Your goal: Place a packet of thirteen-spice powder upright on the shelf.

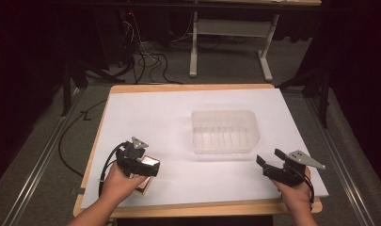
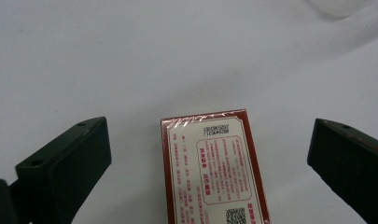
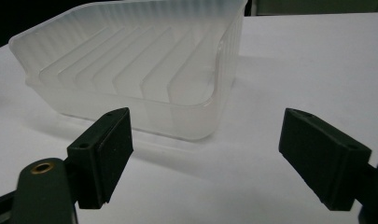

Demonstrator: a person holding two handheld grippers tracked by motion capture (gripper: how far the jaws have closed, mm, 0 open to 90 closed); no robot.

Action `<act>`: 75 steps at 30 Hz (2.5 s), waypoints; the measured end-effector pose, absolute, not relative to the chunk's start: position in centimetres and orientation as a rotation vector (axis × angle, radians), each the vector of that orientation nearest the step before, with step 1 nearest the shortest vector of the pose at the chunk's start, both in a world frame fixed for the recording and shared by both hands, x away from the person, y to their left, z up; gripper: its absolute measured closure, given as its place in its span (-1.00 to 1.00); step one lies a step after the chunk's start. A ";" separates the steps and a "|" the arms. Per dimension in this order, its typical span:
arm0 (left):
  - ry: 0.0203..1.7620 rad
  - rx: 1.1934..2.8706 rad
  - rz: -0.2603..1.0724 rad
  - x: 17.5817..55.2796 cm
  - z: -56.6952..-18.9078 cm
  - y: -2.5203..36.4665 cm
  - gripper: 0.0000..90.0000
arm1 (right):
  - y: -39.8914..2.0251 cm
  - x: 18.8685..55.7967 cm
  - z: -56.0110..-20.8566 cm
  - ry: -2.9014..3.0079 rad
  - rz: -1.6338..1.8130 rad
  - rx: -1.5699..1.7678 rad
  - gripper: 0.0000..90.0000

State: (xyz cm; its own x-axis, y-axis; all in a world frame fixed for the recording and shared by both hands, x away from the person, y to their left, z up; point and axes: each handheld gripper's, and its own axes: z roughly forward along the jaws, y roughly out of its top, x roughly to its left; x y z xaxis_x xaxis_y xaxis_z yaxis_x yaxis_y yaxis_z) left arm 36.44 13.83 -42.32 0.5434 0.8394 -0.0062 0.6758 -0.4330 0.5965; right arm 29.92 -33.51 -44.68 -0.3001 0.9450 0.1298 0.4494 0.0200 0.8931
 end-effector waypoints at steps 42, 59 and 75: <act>1.354 2.589 0.077 37.8 -44.5 13.5 -0.96 | -33.6 30.1 -44.9 1.801 1.228 1.423 -0.56; 1.332 2.656 0.086 37.0 -44.8 13.1 -0.40 | -33.5 30.1 -45.0 1.796 1.223 1.423 -0.49; 1.258 2.651 0.132 36.6 -44.3 13.3 -0.30 | -33.5 30.0 -44.9 1.791 1.219 1.423 -0.47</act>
